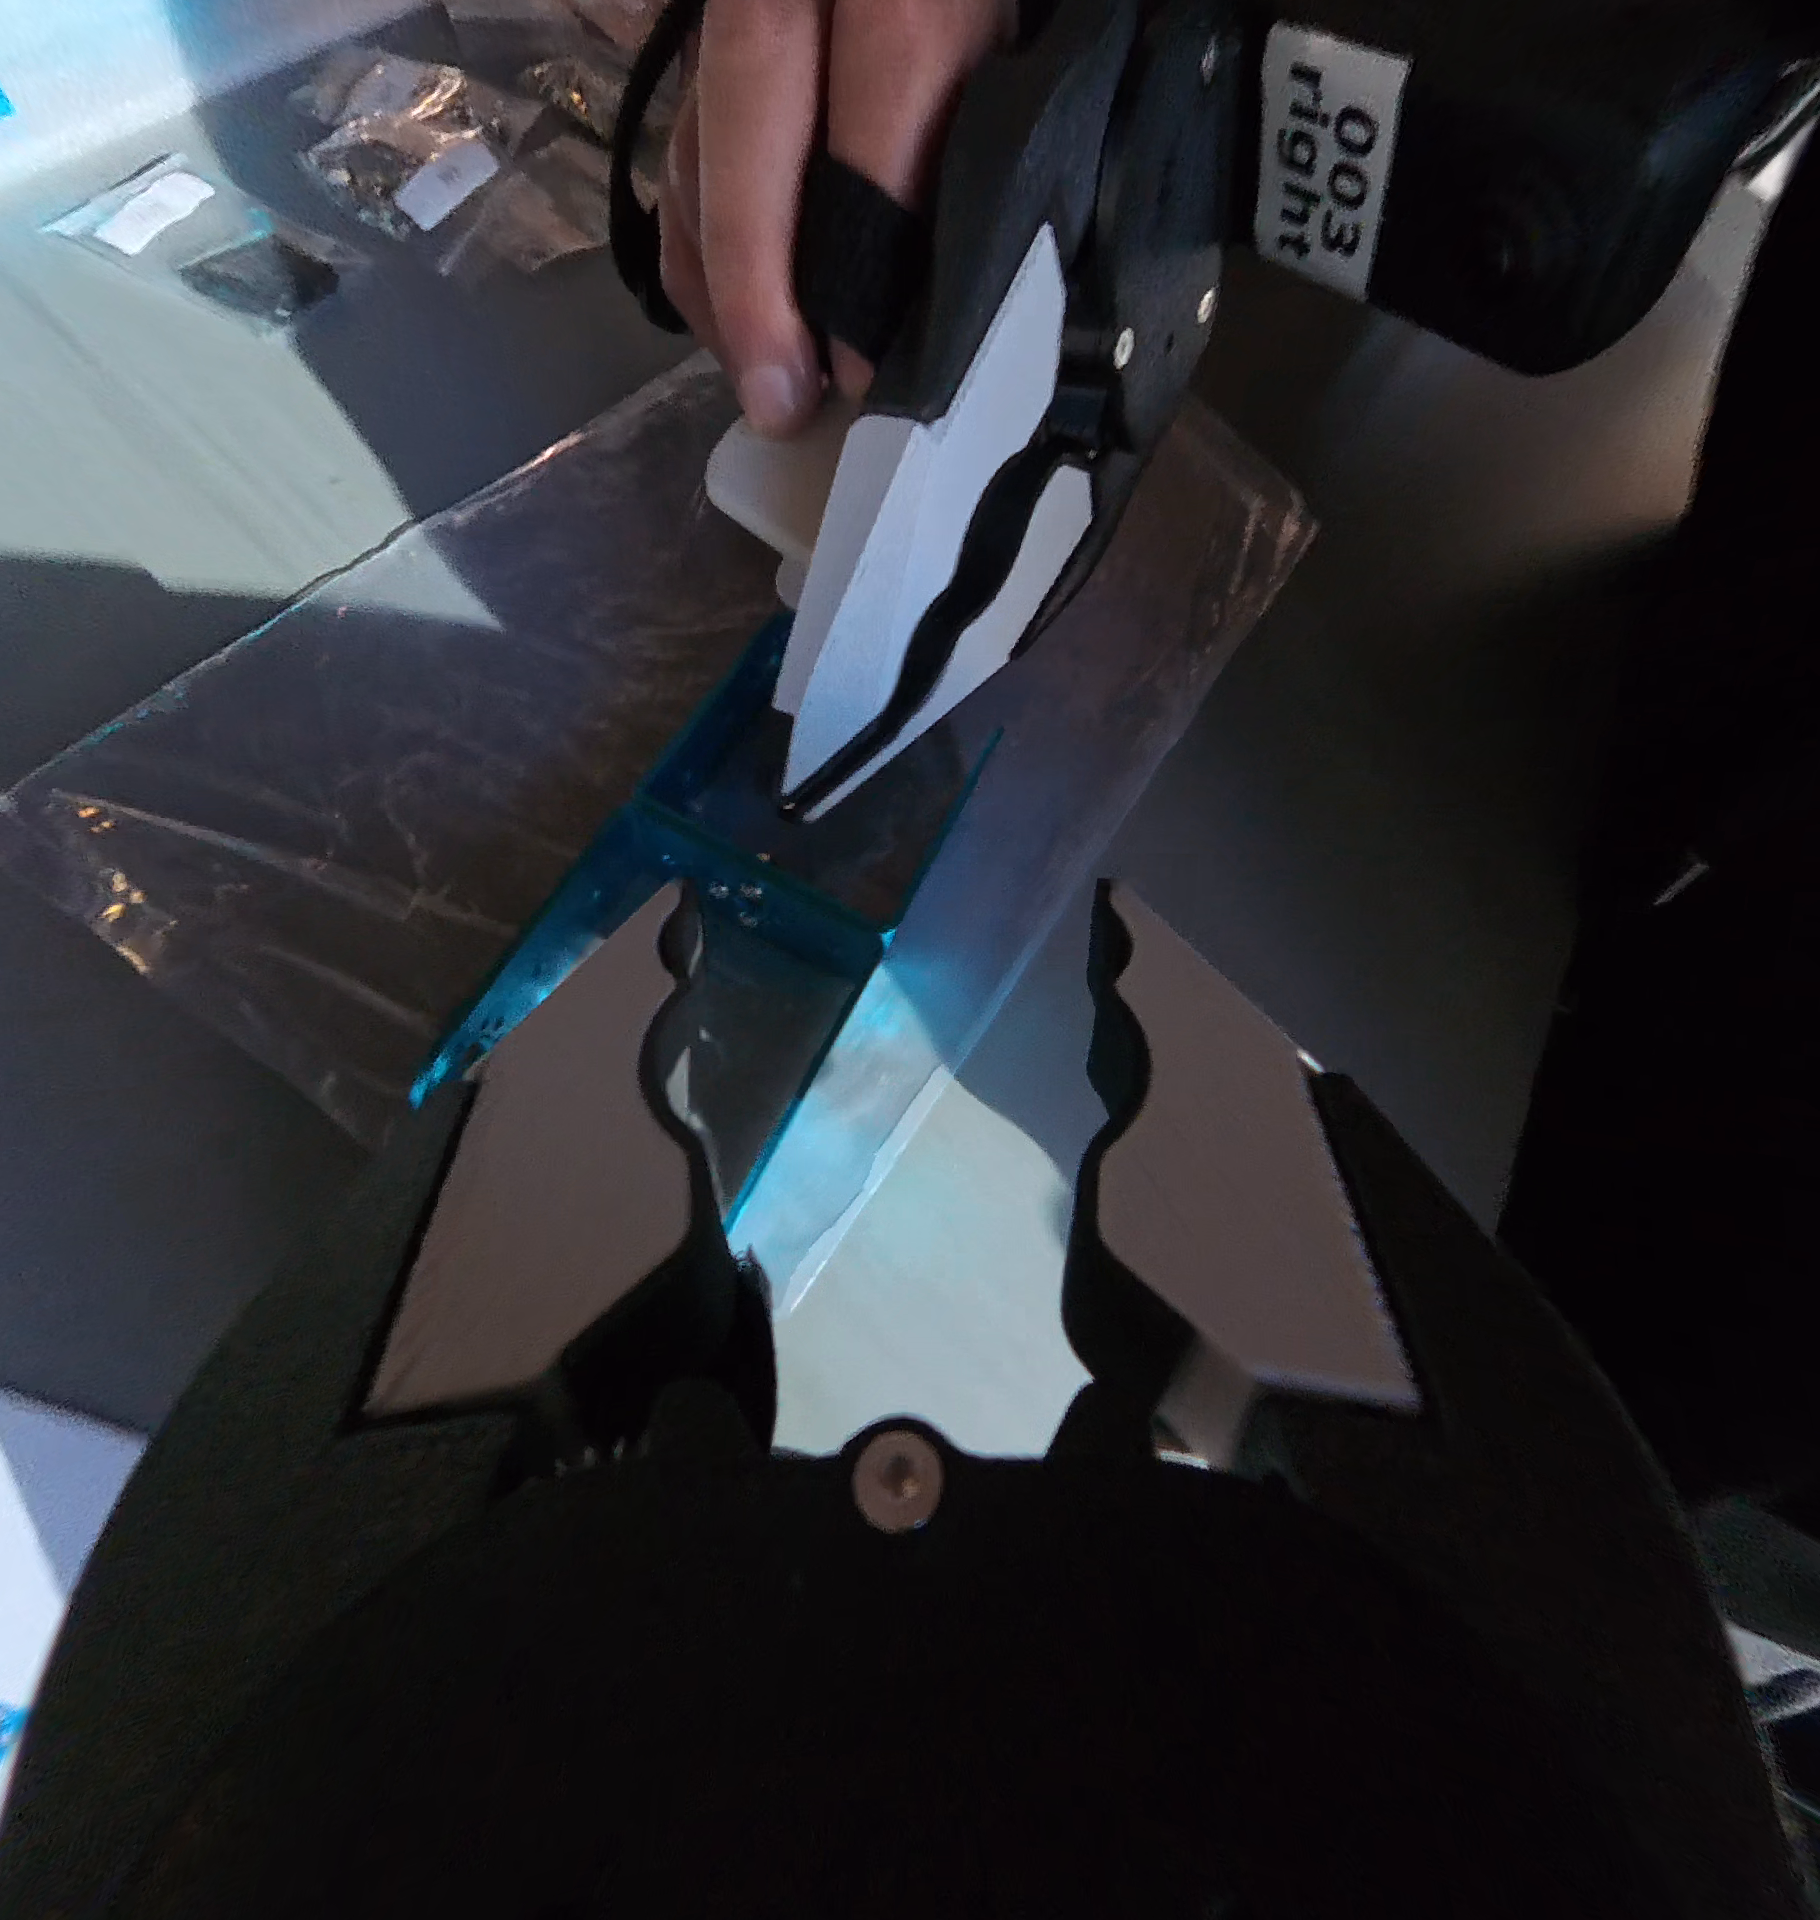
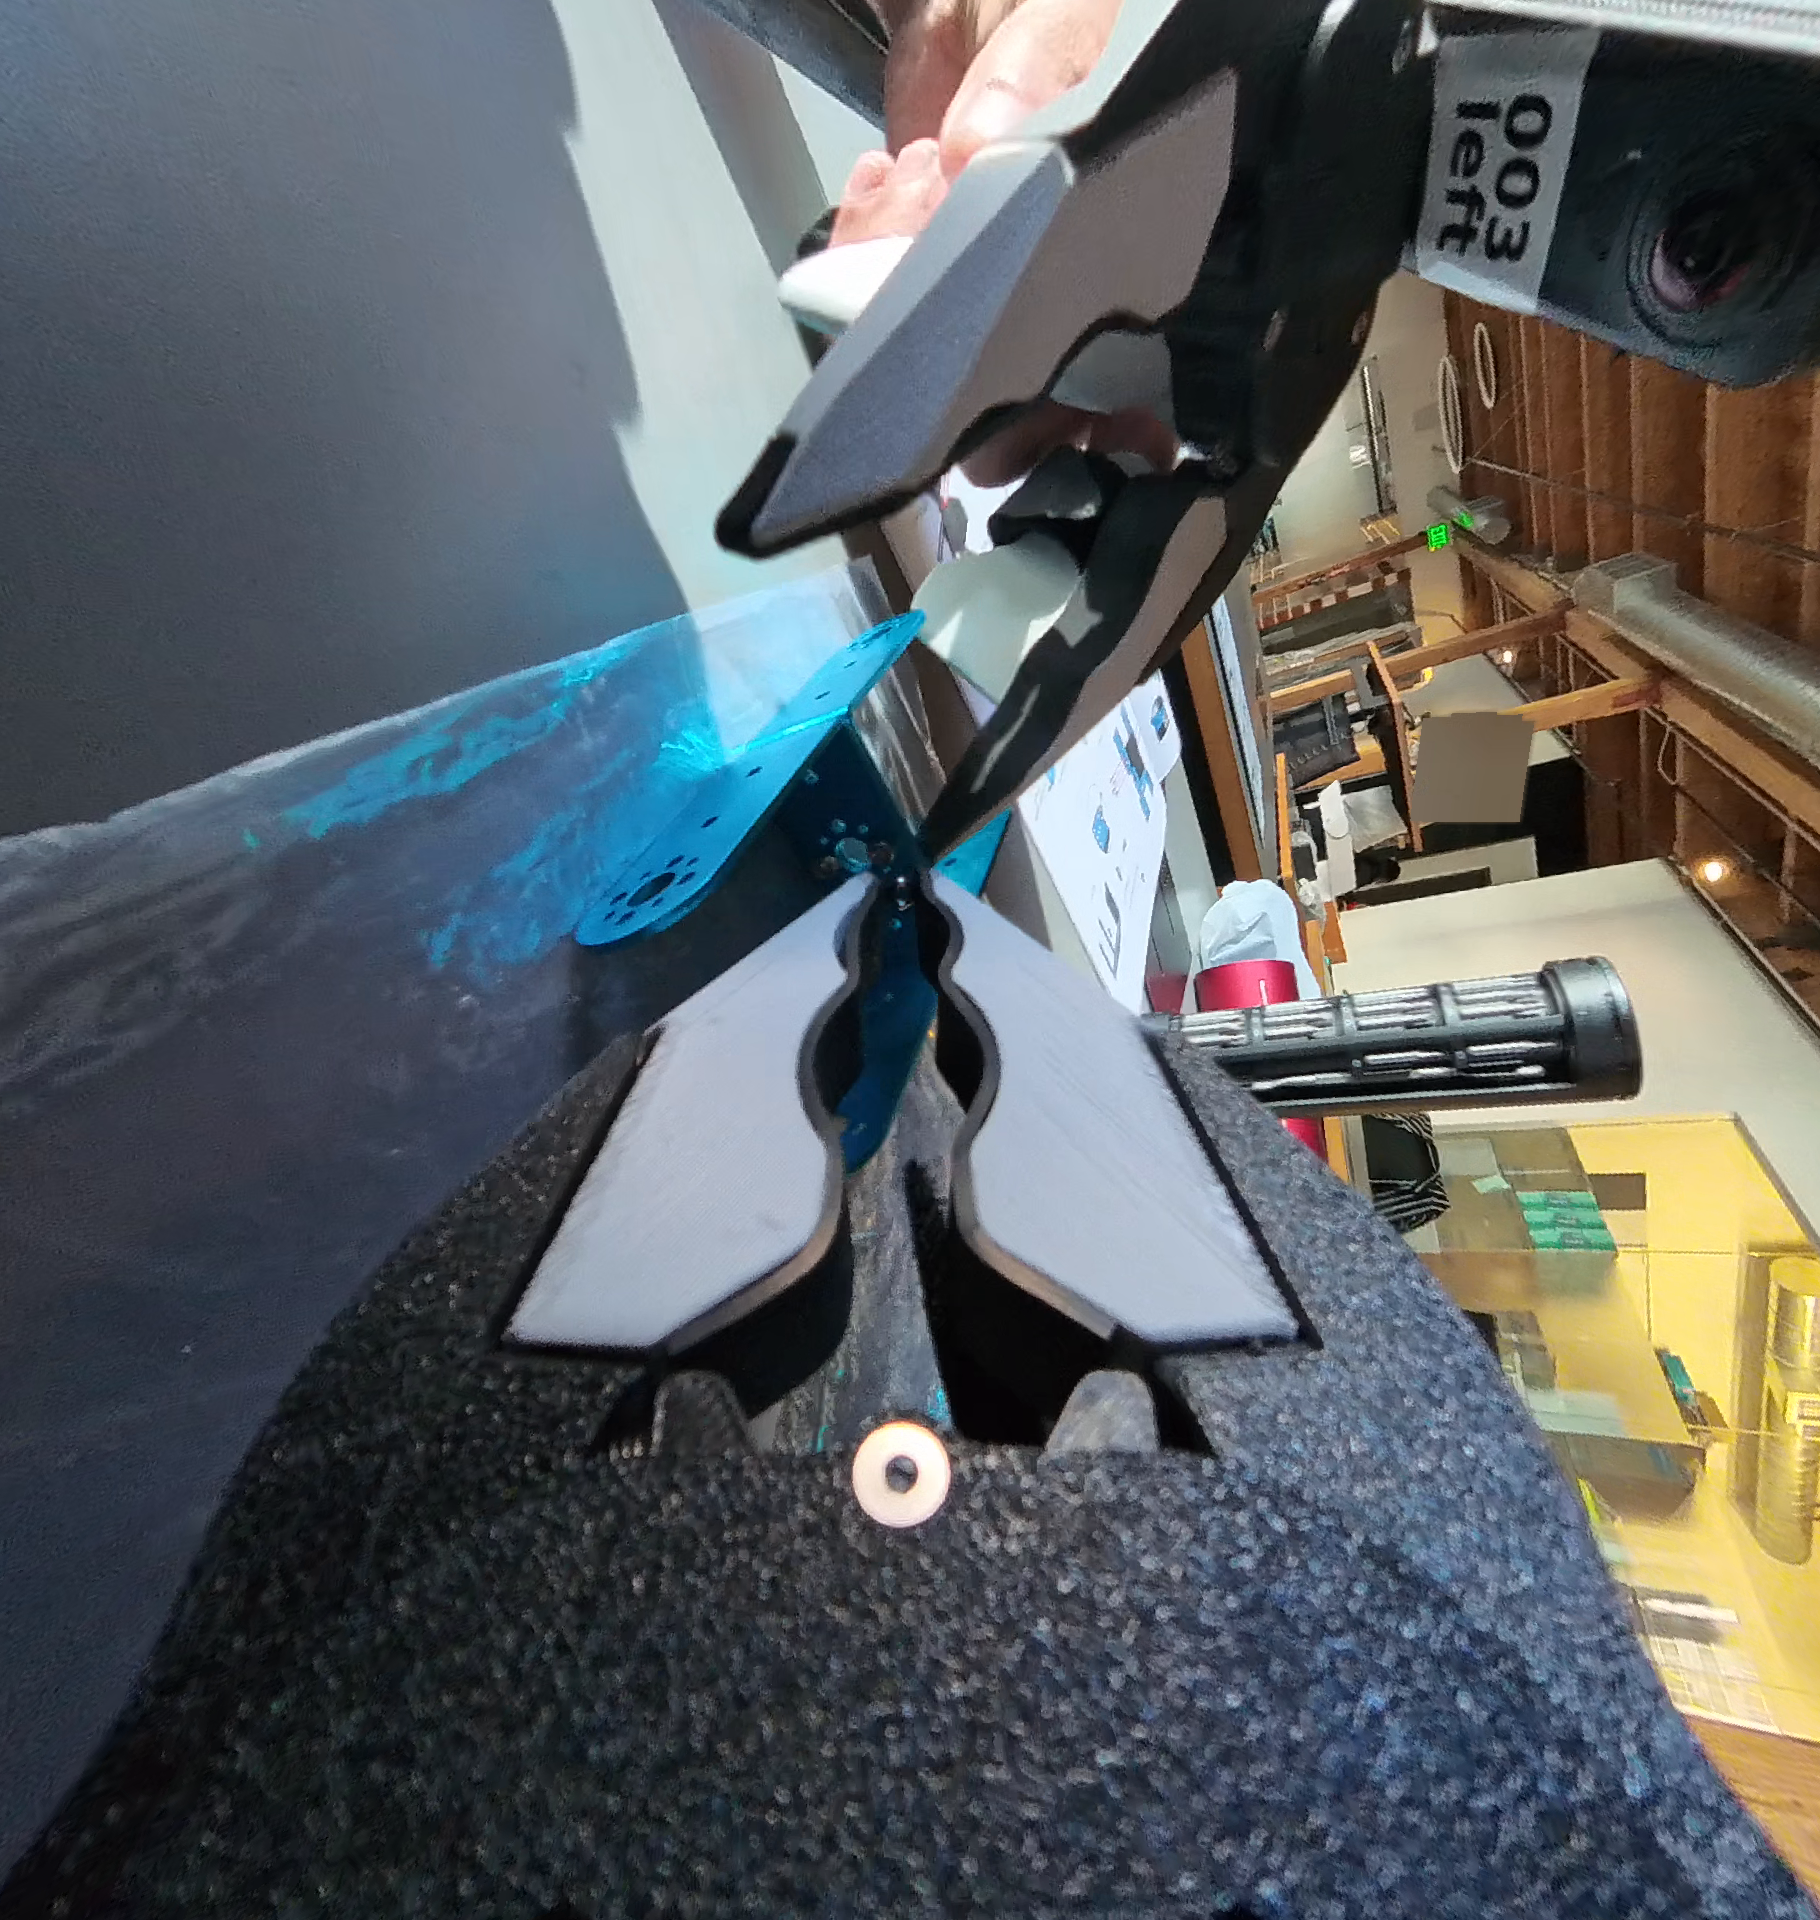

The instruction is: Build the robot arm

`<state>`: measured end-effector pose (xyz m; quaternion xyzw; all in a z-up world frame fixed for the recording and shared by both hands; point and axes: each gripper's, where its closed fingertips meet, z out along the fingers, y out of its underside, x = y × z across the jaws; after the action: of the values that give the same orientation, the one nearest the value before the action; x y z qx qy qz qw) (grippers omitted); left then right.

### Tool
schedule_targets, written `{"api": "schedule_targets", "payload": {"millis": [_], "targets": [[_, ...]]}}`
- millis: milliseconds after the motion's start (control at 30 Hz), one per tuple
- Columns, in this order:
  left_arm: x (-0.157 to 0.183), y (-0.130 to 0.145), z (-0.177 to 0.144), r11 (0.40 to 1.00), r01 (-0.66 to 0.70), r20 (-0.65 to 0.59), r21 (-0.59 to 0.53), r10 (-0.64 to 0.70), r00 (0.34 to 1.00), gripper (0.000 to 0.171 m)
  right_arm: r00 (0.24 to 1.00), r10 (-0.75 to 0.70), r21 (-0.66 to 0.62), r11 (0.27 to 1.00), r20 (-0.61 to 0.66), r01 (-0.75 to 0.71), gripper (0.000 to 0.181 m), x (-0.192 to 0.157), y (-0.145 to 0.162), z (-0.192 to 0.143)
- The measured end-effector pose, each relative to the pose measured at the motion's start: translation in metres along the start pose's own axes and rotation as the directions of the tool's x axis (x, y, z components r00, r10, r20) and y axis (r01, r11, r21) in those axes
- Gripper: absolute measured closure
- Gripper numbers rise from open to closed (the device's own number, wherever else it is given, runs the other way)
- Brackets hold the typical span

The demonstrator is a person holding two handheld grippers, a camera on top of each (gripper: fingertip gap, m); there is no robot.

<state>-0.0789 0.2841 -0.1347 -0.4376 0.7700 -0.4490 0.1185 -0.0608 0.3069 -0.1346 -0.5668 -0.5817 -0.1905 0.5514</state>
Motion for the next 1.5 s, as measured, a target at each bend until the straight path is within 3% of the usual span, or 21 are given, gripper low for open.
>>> {"api": "schedule_targets", "payload": {"millis": [733,1067,1500], "targets": [[-0.004,0.012,0.019,0.990,-0.076,0.020,-0.116,0.079,0.997,0.098,1.000,0.024,-0.062,0.998,0.015,-0.023,0.176,-0.006,0.014,0.009],[-0.013,0.011,0.020,0.991,-0.061,0.055,-0.122,0.068,0.996,0.116,0.990,0.131,-0.138,0.983,0.049,-0.124,0.176,-0.005,0.023,0.008],[-0.015,0.010,0.020,0.993,-0.036,0.066,-0.114,0.044,0.997,0.120,0.989,0.142,-0.083,0.987,0.053,-0.137,0.177,-0.003,0.015,0.004]]}}
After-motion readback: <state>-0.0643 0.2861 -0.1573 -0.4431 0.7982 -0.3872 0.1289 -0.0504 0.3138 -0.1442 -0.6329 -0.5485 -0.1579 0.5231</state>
